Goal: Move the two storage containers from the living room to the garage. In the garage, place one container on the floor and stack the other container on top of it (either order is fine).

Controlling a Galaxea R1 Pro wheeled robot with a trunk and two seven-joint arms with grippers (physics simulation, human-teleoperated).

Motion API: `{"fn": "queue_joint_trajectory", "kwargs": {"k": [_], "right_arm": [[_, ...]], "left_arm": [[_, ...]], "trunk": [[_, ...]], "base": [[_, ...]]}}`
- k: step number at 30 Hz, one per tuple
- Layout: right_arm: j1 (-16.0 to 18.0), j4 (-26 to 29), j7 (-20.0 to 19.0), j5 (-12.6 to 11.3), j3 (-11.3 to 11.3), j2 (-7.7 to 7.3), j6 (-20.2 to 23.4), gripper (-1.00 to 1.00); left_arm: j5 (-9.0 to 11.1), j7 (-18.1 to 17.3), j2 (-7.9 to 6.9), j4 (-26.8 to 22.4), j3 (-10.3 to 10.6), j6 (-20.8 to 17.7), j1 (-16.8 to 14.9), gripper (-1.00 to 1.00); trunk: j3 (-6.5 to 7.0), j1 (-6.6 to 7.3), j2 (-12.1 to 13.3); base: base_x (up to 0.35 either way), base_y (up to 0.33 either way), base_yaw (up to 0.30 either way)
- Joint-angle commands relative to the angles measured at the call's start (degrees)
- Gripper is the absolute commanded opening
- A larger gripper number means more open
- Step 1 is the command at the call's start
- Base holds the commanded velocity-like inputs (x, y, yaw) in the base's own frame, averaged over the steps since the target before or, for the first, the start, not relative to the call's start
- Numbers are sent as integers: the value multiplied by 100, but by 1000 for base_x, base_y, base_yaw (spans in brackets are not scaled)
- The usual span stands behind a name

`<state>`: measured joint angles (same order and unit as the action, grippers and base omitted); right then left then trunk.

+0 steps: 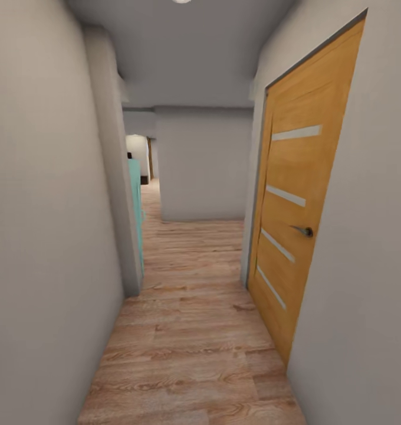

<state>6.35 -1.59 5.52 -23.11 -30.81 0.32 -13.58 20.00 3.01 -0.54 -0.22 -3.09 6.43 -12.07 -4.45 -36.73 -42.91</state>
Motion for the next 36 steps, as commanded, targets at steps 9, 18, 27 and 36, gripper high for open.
{"fn": "queue_joint_trajectory", "kwargs": {"k": [9, 18, 27, 36], "right_arm": [[7, -17, 4, -46, -42, 2, -29, 100], [7, -17, 8, -53, -25, -4, -29, 100], [7, -17, 0, -49, -21, -13, -31, 100], [7, -17, -2, -44, -31, -14, -31, 100]], "left_arm": [[-7, 7, 1, 5, -28, 16, -6, 100], [-28, 7, 2, 5, -25, 5, -6, 100], [-36, 7, 2, 5, -25, -8, -6, 100], [-40, 7, 4, 5, -25, -27, -6, 100]], "trunk": [[-9, -4, -7], [-9, -4, -7], [-9, -4, -7], [-9, -4, -7]], "base": [[249, 0, 276], [309, 0, 48], [321, 0, 2], [322, 0, 0]]}}
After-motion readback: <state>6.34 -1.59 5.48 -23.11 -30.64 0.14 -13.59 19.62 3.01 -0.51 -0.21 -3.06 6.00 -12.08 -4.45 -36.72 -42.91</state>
